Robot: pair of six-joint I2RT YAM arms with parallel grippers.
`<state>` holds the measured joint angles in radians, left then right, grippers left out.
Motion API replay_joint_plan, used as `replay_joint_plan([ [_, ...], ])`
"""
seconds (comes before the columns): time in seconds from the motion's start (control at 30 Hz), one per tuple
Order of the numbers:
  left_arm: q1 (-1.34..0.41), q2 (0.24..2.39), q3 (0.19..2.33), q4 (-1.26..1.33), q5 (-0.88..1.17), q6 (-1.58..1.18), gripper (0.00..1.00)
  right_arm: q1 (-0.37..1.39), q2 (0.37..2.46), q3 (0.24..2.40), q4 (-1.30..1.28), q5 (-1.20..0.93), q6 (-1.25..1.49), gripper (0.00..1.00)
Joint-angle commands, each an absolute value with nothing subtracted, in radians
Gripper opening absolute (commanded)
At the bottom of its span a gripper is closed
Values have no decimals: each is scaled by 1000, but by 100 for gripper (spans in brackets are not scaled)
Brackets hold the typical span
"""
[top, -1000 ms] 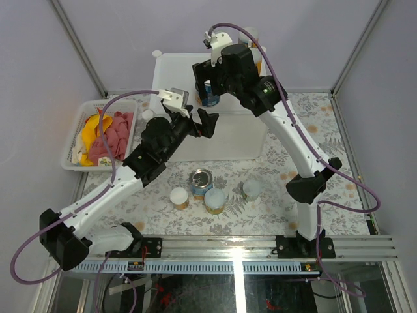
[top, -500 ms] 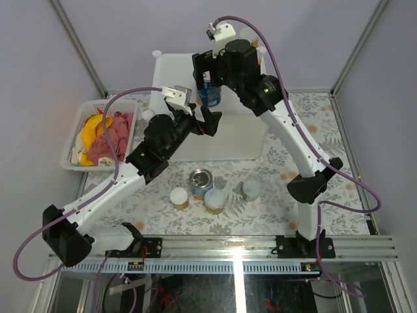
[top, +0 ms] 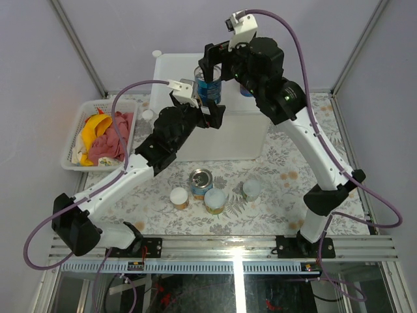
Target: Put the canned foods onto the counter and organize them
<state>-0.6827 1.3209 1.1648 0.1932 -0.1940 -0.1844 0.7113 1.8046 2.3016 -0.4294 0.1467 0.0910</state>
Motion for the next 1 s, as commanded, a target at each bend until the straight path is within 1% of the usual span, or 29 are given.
replay_joint_plan([
  [0.0,-667,1349,1207,271,-256,-193,98,710,1712,2251,-319,114,102,100],
  [0.23,-648,1401,1241,285,-288,-186,98,712,1588,2107,-236,80,122,100],
  [0.4,-643,1442,1261,316,-291,-178,97,713,1519,2041,-228,68,122,100],
  [0.67,-643,1503,1293,340,-312,-176,90,713,1369,1885,-211,71,128,100],
  [0.9,-643,1555,1324,357,-328,-188,81,715,1241,1756,-196,100,133,100],
  [0.97,-643,1570,1331,366,-339,-194,80,715,1213,1727,-196,107,135,100],
])
